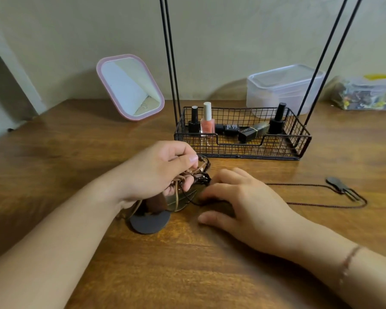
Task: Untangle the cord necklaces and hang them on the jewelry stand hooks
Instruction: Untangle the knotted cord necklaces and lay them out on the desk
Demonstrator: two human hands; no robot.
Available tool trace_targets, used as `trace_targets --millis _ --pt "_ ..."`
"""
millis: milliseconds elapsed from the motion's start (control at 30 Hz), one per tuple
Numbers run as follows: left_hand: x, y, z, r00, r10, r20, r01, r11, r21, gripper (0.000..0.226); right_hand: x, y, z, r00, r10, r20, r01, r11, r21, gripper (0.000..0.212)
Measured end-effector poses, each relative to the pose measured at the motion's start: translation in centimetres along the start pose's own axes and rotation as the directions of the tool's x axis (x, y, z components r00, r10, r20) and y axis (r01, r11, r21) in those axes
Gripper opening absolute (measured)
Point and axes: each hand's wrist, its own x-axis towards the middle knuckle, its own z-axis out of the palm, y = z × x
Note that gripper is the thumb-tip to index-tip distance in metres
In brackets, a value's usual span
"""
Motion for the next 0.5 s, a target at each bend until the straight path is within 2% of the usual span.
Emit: trace_targets --millis 100,200,300,333,367,433,500 --pt "0.0 -0.1 -0.3 1.0 0.002 0.017 -0.001 0.999 -0.052 0.023 -0.2 0.5 0.0 0.999 -0.039 -0.036 0.039 0.999 0.0 0.023" --pt "0.1 -0.4 -0.5 0.999 0.01 0.031 -0.005 0.991 -0.136 0.024 -0.4 0.4 -0.2 0.997 -0.01 -0.079 0.022 0.988 0.154 0.017" --pt "0.1 -0.3 -0.1 0.996 0.047 0.071 -0.025 0.959 -0.284 0.023 0.0 -0.2 0.3 0.998 -0.005 -0.055 0.013 0.991 0.134 0.046" --pt "0.1 -0.3 0.1 0.993 0.064 0.094 -0.03 0.945 -0.327 0.022 0.2 -0.3 0.6 0.999 -0.016 -0.028 0.019 0.994 0.103 0.049" --pt "0.0 -0.4 0.2 0.989 0.082 0.127 -0.029 0.929 -0.369 0.021 0.3 -0.3 0.8 0.999 -0.026 -0.021 0.028 0.995 0.099 0.043" --pt "0.0 -0.6 0.3 0.971 0.122 0.205 -0.018 0.894 -0.447 0.02 0.2 -0.2 0.7 0.998 -0.034 -0.052 0.043 0.981 0.187 0.024" --pt "0.0 -0.7 0.1 0.959 0.155 0.236 -0.013 0.858 -0.513 0.017 0.1 0.1 0.3 0.996 -0.001 -0.09 0.037 0.917 0.397 0.024"
